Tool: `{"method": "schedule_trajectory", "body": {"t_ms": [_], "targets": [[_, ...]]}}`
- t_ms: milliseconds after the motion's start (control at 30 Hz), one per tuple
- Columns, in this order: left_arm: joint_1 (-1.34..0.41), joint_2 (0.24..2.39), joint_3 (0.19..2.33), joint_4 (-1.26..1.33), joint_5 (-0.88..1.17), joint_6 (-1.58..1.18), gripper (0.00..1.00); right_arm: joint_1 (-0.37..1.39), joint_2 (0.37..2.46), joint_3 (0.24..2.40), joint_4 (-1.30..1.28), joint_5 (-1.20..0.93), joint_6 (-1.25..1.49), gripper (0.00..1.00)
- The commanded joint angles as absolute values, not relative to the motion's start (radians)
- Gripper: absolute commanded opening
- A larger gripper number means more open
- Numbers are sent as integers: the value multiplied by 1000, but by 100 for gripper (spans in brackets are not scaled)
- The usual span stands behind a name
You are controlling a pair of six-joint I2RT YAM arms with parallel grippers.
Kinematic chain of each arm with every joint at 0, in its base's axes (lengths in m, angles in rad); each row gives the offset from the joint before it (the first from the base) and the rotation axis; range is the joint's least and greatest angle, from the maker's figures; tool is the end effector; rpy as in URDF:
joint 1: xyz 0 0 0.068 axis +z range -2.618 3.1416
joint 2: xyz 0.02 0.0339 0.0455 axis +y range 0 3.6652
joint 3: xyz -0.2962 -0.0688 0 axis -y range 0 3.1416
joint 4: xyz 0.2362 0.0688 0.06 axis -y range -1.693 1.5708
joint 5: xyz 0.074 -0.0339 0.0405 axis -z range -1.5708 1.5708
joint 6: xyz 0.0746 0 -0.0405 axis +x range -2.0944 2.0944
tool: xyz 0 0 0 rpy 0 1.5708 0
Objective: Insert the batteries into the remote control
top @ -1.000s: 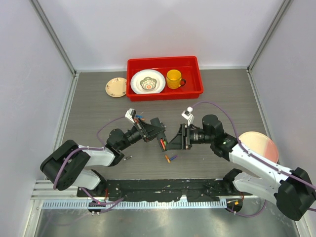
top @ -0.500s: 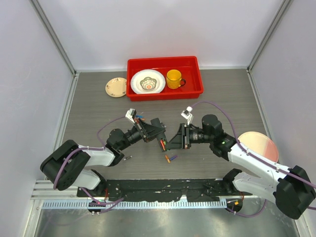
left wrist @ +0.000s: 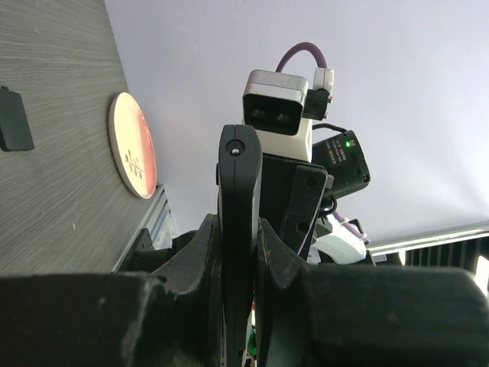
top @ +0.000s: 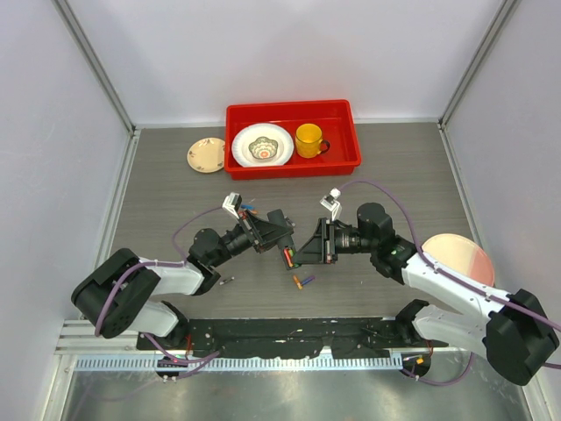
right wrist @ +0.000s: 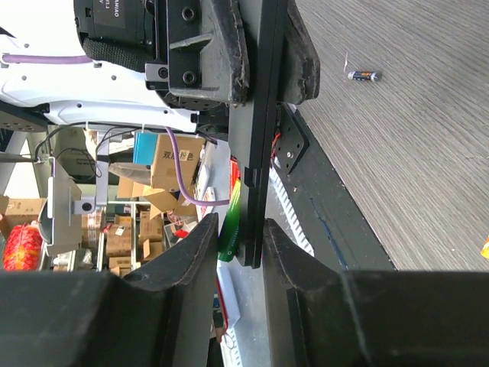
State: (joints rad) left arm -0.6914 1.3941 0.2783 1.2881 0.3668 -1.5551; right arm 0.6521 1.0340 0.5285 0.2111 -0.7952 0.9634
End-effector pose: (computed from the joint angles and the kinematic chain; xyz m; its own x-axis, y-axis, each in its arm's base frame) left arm 0.1887 -0.1909 0.2439 -0.8652 -0.4955 -0.0769 0.1457 -0.1016 -0.9841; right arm 0.1465 0.1789 0.2695 -0.9265 0.0160 -0.3761 -0.3631 0.2255 0.9041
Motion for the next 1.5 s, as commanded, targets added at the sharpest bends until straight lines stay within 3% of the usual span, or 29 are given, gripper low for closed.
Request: {"method": "schedule_trajectory", "body": {"t_ms": [0,733,1033,1467], "targets": [[-695,1374,313,1473,390,-1571,0,649,1043,522,291,-790,969,27],[-724,1374,308,1477,394,-1568,0,643,1097,535,377,-678,1023,12],[-749,1379,313,1473,397,-1546,0,630,1108,543,390,-630,1038,1],[-787,1404,337,1451,442,-1528,0,611,1129,535,431,-589,1069,1]]}}
